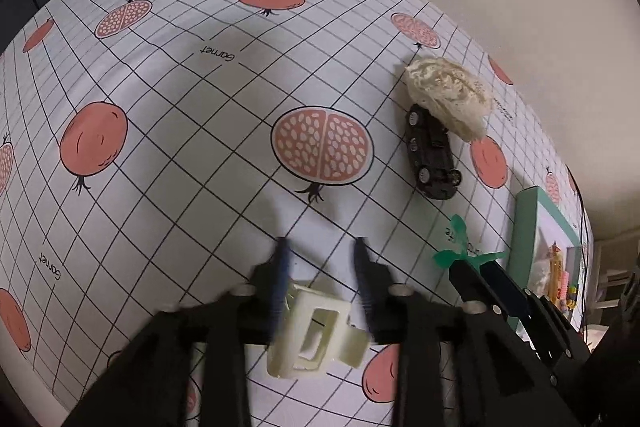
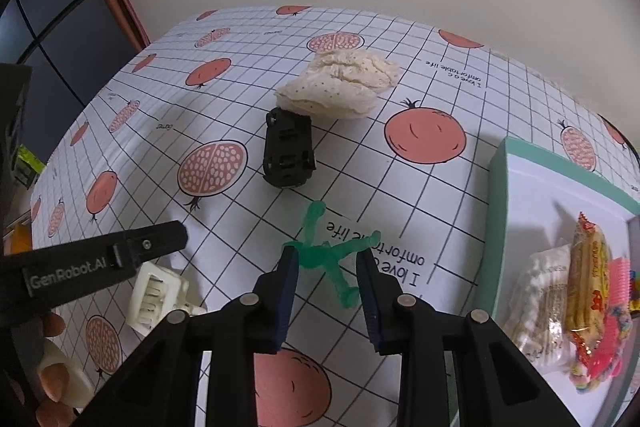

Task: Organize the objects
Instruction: 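Close the left tool on the white block while the right tool grasps the green figure, then lift and carry the white block and green figure over the tray with both tools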

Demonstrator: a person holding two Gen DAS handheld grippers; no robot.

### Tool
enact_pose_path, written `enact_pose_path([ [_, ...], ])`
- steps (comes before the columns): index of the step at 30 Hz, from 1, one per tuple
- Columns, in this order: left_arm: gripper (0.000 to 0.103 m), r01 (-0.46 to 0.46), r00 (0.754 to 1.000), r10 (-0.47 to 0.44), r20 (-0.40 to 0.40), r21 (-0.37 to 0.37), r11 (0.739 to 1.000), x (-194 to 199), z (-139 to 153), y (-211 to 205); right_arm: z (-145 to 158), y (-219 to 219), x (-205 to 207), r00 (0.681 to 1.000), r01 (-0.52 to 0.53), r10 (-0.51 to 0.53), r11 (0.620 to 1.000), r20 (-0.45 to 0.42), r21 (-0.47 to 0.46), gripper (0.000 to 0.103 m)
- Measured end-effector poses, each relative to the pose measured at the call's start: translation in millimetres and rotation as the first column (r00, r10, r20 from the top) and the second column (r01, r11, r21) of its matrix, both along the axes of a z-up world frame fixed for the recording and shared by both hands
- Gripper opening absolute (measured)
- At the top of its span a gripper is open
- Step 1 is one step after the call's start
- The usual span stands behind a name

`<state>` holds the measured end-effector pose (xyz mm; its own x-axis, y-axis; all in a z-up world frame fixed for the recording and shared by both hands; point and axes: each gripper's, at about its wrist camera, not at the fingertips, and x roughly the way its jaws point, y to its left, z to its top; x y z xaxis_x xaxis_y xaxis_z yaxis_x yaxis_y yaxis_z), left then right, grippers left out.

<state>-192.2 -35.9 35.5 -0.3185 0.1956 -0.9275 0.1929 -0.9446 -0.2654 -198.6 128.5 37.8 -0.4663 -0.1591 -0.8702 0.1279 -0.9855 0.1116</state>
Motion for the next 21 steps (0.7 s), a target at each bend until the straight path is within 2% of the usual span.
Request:
enact_pose_path([
  [5, 0.055, 0.026, 1.000, -0.026, 0.001, 0.001, 1.000, 11.4, 4.8, 2.8, 8.4, 5.8, 5.2, 1.000, 0.012, -0.012, 1.000, -0.010, 0.003, 0.032],
  [11, 0.059, 0.064, 0.998, -0.064, -0.001, -0.031, 0.997, 19.9, 8.3, 8.3, 18.7, 18.1, 11.1, 0.999, 0.036, -0.036, 0.999, -0.025, -0.002, 0.032],
  [21, 0.059, 0.119, 0.992, -0.115, 0.044, -0.097, 0.988, 26.3, -4.4, 20.7, 31.8, 33.2, 22.2, 0.998, 0.050, -0.050, 0.999, -0.043, 0.006, 0.032],
])
